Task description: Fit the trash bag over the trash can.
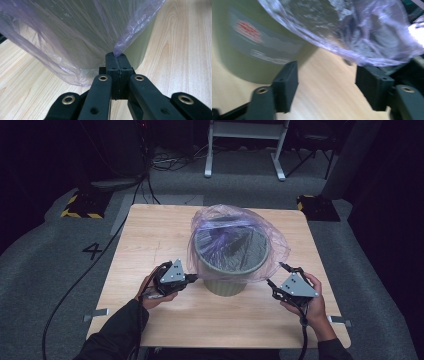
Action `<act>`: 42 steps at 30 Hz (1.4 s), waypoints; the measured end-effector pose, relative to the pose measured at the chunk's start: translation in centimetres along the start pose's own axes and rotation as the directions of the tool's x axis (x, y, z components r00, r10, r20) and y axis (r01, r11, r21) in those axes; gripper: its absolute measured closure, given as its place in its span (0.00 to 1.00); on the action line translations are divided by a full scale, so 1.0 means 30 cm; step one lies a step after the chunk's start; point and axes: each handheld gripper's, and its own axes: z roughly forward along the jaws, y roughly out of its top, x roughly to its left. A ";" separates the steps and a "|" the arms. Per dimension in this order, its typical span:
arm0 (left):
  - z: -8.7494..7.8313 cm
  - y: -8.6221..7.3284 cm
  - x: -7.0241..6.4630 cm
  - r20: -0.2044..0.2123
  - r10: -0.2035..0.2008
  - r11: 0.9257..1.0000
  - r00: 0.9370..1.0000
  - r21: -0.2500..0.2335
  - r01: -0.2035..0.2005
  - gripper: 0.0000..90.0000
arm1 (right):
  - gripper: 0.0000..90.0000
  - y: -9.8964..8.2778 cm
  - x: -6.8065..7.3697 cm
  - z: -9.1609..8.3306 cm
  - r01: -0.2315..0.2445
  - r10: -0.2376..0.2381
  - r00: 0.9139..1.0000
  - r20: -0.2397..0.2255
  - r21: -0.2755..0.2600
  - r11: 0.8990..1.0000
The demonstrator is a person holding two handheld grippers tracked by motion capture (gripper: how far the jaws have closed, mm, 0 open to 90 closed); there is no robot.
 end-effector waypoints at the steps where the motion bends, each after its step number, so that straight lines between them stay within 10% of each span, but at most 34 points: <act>1: -0.002 0.001 0.001 -0.001 -0.002 1.000 1.000 -0.003 0.002 1.00 | 0.41 0.000 0.003 0.002 0.020 -0.020 1.000 0.021 -0.001 1.000; 11: -0.009 0.010 0.005 0.024 -0.026 0.999 0.999 -0.030 0.027 1.00 | 0.38 0.038 0.010 0.023 0.070 -0.070 0.997 0.018 -0.010 0.997; 17: -0.002 0.012 0.012 0.031 -0.030 0.999 0.999 -0.027 0.031 1.00 | 1.00 0.034 0.009 0.059 0.077 -0.077 0.997 -0.015 0.021 0.997; 29: 0.018 -0.014 0.007 0.036 -0.030 1.000 0.999 0.009 0.030 1.00 | 1.00 -0.041 0.000 0.036 -0.023 0.027 0.993 -0.115 0.038 0.999; 31: 0.010 -0.012 0.009 0.039 -0.038 0.999 0.999 -0.007 0.038 1.00 | 0.99 -0.049 0.000 0.025 -0.039 0.040 0.994 -0.098 0.013 0.999; 34: -0.001 -0.008 0.007 0.048 -0.048 0.998 0.998 -0.027 0.050 1.00 | 0.61 -0.040 0.003 0.003 -0.035 0.034 0.999 -0.038 -0.026 0.999; 42: -0.028 -0.001 0.003 0.068 -0.059 0.996 0.996 -0.066 0.064 1.00 | 0.43 -0.004 0.030 -0.037 0.041 -0.029 0.991 0.132 -0.092 0.995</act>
